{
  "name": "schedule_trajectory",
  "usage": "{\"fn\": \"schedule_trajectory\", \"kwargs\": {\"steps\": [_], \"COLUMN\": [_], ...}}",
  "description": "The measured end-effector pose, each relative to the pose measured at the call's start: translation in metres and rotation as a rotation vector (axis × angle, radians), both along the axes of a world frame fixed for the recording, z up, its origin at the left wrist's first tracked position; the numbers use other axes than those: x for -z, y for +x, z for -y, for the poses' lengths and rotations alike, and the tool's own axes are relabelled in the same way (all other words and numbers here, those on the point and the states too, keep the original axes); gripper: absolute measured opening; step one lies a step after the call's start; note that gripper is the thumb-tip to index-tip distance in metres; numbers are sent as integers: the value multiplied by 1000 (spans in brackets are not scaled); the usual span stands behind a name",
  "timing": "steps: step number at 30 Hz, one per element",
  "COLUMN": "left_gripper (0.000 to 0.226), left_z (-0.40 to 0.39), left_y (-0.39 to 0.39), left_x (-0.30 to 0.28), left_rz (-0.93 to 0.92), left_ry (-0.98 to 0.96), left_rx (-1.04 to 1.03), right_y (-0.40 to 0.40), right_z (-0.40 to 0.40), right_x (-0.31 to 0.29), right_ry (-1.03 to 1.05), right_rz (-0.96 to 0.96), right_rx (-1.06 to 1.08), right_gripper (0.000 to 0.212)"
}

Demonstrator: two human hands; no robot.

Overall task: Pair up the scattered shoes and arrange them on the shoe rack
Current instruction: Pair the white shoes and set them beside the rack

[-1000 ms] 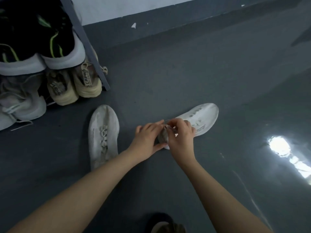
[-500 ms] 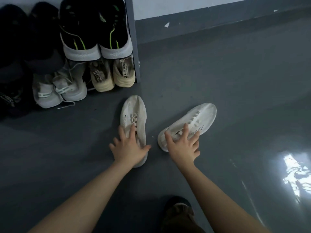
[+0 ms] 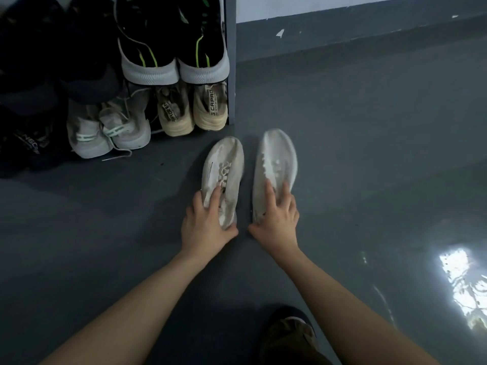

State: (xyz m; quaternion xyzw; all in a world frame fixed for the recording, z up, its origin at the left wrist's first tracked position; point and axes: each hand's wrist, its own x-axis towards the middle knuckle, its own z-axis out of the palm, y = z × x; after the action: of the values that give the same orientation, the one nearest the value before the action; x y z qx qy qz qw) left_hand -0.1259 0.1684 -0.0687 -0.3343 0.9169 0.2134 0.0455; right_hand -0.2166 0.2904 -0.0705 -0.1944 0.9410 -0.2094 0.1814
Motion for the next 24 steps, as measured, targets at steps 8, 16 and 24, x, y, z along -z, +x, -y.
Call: {"fn": "schedule_trajectory", "kwargs": {"steps": [8, 16, 24], "left_gripper": [103, 87, 76], "left_z": [4, 5, -12], "left_y": [6, -2, 8], "left_x": [9, -22, -104], "left_rz": [111, -87, -214], "left_ry": [73, 86, 24], "left_rx": [8, -83, -176], "right_y": [2, 1, 17], "right_z": [-6, 0, 10], "right_x": [3, -25, -120], "right_ry": [128, 17, -121], "right_rz": [74, 77, 4], "right_rx": [32, 113, 95], "right_gripper": [89, 75, 64]}}
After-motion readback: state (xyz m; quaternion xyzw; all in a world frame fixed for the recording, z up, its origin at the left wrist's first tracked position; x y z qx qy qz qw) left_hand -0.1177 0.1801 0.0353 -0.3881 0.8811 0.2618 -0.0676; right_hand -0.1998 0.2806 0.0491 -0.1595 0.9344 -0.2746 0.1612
